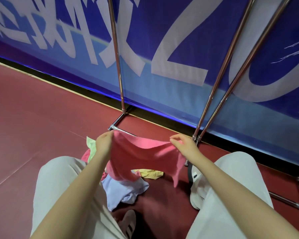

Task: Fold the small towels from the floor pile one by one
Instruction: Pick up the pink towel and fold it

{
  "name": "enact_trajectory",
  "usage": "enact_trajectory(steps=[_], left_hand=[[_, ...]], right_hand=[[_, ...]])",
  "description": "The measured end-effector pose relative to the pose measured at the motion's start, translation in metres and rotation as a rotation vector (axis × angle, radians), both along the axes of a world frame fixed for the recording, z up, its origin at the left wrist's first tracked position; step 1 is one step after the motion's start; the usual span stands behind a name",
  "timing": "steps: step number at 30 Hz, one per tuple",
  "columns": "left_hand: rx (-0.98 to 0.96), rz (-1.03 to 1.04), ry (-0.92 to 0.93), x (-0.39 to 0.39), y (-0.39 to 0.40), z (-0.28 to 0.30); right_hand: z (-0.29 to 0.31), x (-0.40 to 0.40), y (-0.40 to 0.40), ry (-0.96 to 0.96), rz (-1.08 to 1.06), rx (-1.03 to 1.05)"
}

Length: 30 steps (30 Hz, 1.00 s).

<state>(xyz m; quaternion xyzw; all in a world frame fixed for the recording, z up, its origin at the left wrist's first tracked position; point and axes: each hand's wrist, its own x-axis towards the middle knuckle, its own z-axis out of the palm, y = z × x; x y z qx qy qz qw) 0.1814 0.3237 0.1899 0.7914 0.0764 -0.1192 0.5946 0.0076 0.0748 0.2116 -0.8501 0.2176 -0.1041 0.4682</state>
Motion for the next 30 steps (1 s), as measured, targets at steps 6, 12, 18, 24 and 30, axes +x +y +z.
enact_trajectory(steps=[6, 12, 18, 24, 30], left_hand=[[0.046, -0.393, -0.301, -0.051, -0.028, 0.052], [-0.037, -0.465, -0.339, -0.066, -0.016, 0.062], [-0.017, -0.544, -0.342, -0.07, -0.008, 0.052], [-0.017, -0.595, -0.38, -0.069, -0.012, 0.047], [0.065, -0.559, -0.373, -0.054, -0.008, 0.038]], right_hand=[[0.012, 0.02, 0.05, -0.119, 0.071, 0.185], [0.006, 0.033, 0.074, -0.015, 0.231, 0.134], [-0.004, 0.037, 0.079, -0.002, 0.225, 0.056], [-0.008, 0.037, 0.082, -0.008, 0.302, 0.105], [-0.007, 0.038, 0.072, -0.061, 0.178, 0.199]])
